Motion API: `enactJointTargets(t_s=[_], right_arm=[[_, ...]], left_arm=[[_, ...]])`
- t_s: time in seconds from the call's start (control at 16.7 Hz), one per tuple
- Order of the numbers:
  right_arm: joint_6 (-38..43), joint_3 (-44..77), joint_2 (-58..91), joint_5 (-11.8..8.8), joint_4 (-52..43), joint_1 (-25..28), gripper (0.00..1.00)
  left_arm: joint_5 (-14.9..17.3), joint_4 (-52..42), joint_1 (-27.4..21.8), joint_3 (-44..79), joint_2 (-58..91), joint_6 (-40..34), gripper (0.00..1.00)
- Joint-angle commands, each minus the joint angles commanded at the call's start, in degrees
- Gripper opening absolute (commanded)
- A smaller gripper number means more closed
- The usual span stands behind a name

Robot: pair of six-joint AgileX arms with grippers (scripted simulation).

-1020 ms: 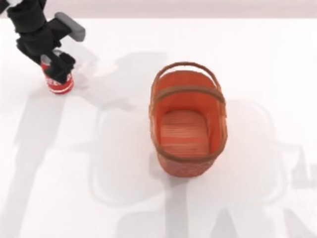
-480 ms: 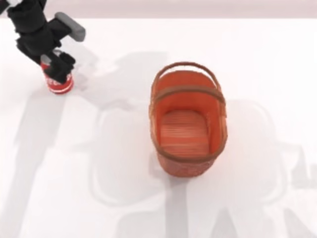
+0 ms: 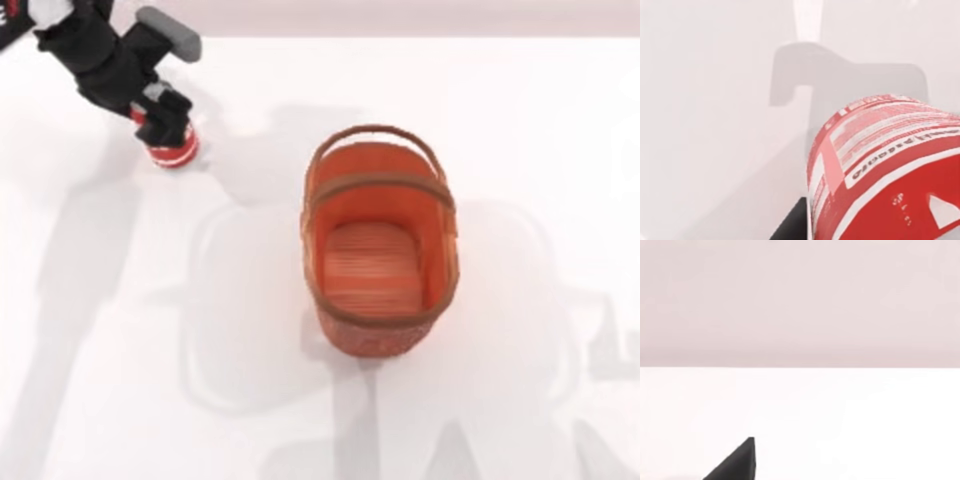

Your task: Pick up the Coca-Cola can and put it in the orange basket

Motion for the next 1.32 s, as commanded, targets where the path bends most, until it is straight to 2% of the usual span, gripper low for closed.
enactJointTargets(t_s=[0.24,0.72,0.9,1.02,1.14,1.32], right_arm=[[0.0,0.0,0.0,0.0,0.0,0.0,1.00],[0.0,0.0,0.0,0.0,0.0,0.0,1.00],[0.0,0.0,0.0,0.0,0.0,0.0,1.00],[0.0,0.0,0.0,0.0,0.0,0.0,1.00],[0.0,0.0,0.0,0.0,0.0,0.0,1.00],[0.0,0.0,0.0,0.0,0.0,0.0,1.00]], left_arm=[[12.1,19.3,-2.4,-9.1,-4.4,-6.7,0.00],[39.6,66.8,-7.8,-31.0,-16.8,-22.4,0.00],[48.4,81.0,-9.5,-38.7,-20.9,-27.7,0.00],[53.0,87.9,-10.4,-42.8,-23.1,-30.5,0.00],[56.2,92.4,-11.0,-45.7,-24.7,-32.5,0.00],[57.9,94.5,-11.3,-47.2,-25.5,-33.5,0.00]])
